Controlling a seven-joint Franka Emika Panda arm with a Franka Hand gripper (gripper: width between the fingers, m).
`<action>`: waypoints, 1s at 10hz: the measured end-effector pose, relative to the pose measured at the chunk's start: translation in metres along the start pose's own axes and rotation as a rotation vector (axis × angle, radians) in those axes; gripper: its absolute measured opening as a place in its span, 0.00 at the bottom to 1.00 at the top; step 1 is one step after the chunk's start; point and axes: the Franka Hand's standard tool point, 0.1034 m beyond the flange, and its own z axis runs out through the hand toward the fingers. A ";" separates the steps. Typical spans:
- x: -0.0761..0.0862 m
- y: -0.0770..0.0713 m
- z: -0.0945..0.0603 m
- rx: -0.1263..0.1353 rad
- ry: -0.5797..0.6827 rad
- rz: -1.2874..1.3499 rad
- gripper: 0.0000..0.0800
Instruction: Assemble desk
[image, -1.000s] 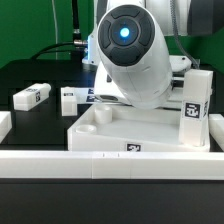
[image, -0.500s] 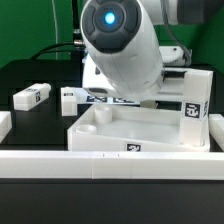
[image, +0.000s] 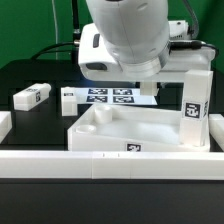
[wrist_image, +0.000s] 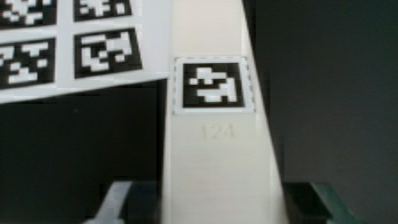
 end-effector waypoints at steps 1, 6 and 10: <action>0.000 0.000 0.000 0.000 -0.001 0.001 0.36; -0.004 -0.002 -0.052 0.027 0.239 -0.059 0.36; 0.001 0.001 -0.085 0.045 0.493 -0.067 0.36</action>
Offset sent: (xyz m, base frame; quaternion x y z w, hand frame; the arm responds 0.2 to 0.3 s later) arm 0.0122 -0.0129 0.0301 -0.0118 0.1686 -0.0401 0.9848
